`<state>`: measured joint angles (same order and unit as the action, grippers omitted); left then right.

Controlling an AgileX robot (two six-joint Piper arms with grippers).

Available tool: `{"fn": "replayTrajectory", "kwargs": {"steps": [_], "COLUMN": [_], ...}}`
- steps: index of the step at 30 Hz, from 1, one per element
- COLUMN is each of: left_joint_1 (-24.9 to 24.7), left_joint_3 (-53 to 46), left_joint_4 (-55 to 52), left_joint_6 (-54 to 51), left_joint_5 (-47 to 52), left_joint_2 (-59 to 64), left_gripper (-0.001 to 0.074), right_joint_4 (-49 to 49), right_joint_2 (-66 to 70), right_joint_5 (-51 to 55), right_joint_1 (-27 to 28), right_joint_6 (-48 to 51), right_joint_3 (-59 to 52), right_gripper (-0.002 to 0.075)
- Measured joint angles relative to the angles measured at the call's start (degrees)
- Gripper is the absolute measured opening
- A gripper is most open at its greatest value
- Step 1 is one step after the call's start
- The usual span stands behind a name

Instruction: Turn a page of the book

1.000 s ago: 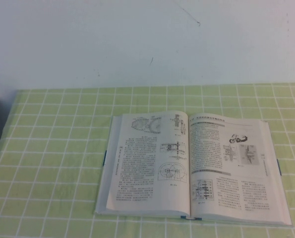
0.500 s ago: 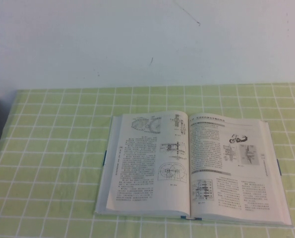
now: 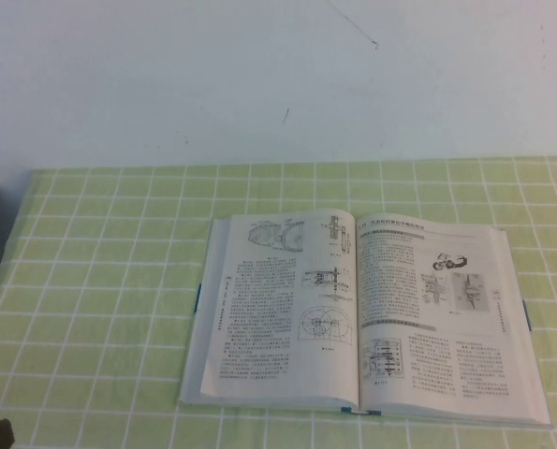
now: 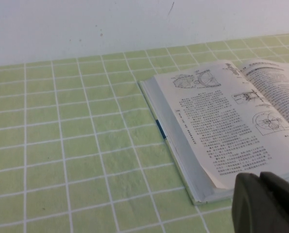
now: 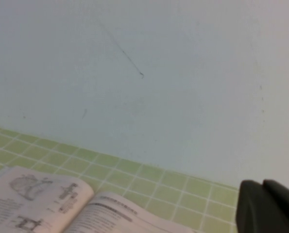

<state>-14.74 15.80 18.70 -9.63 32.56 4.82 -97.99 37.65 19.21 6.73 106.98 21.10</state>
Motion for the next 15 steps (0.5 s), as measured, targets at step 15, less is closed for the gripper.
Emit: {"fn": "replayTrajectory", "kwargs": {"steps": [15], "left_joint_1": [0.0], "left_joint_3": [0.0], "left_joint_4": [0.0], "left_joint_6": [0.0], "left_joint_5": [0.35], "left_joint_2": [0.0], "left_gripper": [-0.0004], "right_joint_4": [-0.69], "right_joint_2": [-11.87], "right_joint_5": [-11.46], "right_joint_1": [0.0], "right_joint_6": [10.67], "right_joint_3": [-2.4], "right_gripper": [-0.0002]}}
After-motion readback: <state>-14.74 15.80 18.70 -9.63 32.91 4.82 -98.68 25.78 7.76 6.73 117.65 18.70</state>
